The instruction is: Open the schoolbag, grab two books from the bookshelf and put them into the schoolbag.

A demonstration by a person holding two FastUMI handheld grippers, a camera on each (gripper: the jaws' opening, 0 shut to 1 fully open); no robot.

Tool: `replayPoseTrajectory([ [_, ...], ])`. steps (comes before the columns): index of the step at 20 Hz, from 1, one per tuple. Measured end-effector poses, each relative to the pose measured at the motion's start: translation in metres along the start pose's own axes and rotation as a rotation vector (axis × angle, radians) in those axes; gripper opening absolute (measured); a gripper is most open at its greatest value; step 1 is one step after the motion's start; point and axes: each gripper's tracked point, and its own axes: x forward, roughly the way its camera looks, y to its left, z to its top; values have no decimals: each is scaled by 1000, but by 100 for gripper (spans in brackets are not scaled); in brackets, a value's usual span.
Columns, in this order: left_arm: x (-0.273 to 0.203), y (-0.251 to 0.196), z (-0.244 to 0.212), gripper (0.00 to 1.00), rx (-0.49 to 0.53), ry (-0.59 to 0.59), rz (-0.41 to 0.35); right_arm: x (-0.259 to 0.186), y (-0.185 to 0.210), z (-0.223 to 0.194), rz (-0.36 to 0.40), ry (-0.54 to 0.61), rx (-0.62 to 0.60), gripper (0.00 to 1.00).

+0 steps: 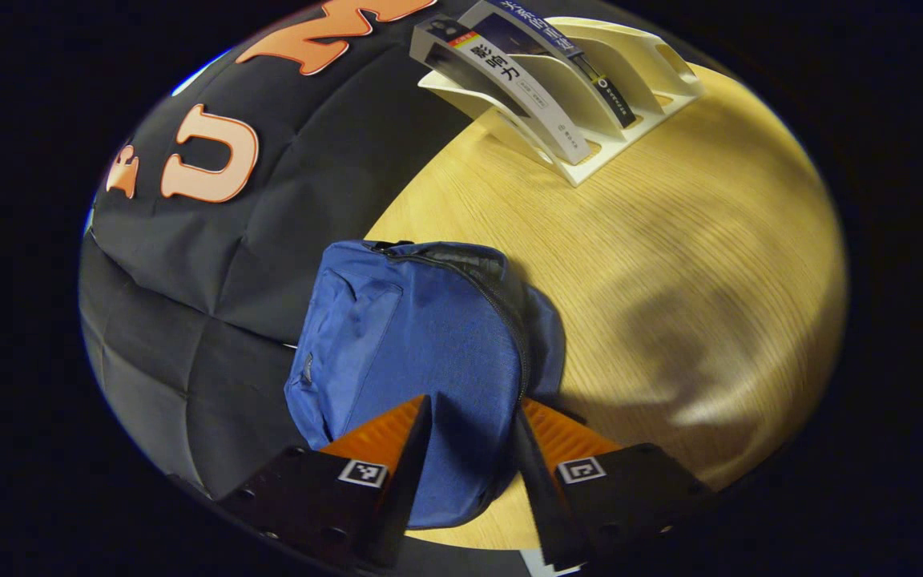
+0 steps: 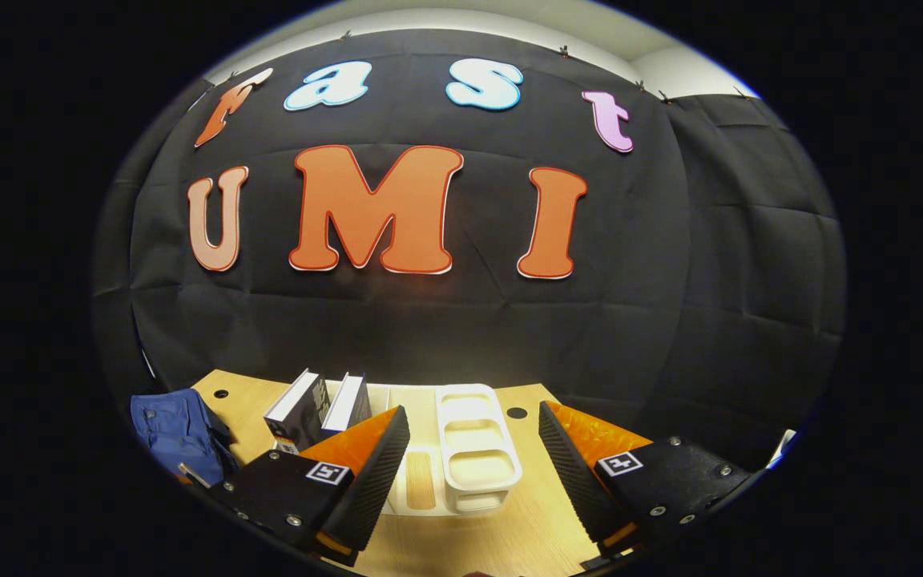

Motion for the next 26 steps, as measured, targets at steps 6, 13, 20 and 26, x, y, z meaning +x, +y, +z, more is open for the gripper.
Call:
replayPoseTrajectory([
  [6, 1, 1, -3, 10, -64, 43, -52, -2, 8, 4, 21, -10, 5, 97],
  [13, -12, 36, 23, 4, -177, -7, -134, 4, 59, -8, 194, 77, -38, 97],
  [20, -27, 114, 52, 5, -238, -94, -176, 18, 148, -30, 436, 290, -48, 97],
  [26, -28, 181, 78, 4, -285, -154, -215, 42, 202, -27, 526, 401, -93, 97],
])
